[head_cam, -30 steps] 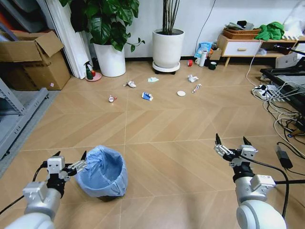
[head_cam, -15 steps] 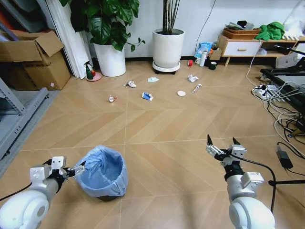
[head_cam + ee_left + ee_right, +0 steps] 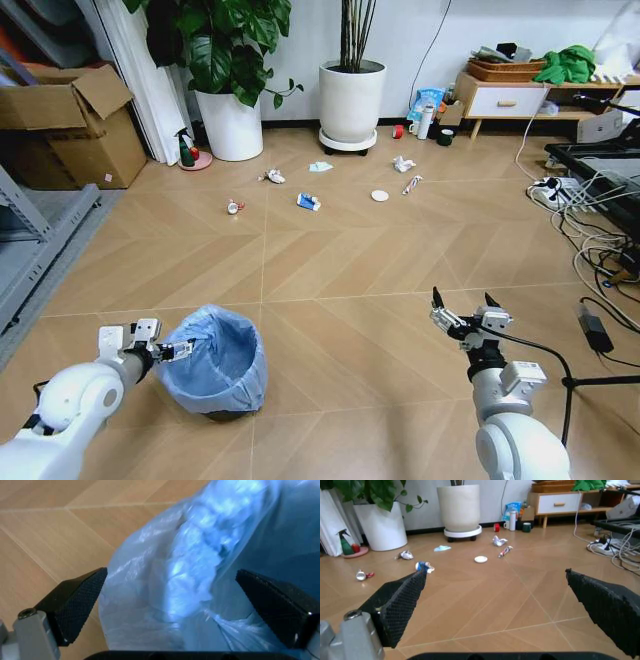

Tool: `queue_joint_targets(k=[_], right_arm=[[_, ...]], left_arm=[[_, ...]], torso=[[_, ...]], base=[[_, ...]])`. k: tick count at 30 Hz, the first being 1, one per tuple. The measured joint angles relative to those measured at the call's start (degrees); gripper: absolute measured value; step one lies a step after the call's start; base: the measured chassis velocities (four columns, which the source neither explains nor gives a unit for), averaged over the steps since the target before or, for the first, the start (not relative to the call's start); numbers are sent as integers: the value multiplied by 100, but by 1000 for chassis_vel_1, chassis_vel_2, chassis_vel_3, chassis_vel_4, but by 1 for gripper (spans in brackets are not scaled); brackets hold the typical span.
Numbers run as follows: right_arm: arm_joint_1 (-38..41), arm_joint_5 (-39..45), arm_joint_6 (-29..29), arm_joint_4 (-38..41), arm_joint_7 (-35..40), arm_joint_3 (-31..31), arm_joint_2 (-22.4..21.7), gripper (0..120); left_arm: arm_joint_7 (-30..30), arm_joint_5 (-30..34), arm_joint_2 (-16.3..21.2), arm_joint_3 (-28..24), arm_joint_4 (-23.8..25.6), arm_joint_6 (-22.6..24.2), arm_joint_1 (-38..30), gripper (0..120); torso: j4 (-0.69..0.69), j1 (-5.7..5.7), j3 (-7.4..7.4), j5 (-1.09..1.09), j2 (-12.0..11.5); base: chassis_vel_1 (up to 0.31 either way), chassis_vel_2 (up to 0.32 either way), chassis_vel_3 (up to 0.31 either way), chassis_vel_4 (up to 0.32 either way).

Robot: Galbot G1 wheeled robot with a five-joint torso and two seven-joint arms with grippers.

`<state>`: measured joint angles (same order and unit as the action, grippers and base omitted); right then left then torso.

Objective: Pick up the trash bin and place the garbage on the floor into it.

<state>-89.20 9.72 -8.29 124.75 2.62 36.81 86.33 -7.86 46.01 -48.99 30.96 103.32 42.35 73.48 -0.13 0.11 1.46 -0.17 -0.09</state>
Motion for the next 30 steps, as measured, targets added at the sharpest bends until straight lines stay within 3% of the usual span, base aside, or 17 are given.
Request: queue_joint_targets(k=[4,10,30], right_arm=[[37,26,22,-50,26,5,-11,100],[54,27,36,-89,52,9,-9,100],[97,44,69,-154,47,31,-13,100]], left_arm=[[110,-35,4,-114,-357,-9,-147,100],[324,-89,25,-124,-485,-9,-183,97],[597,-241,74,-248,-619,-19,-304,22]], torso=[[1,0,0,0,0],[0,0,0,0,0],[0,0,0,-2,0]], base=[[0,0,0,0],[0,0,0,0],[0,0,0,0]])
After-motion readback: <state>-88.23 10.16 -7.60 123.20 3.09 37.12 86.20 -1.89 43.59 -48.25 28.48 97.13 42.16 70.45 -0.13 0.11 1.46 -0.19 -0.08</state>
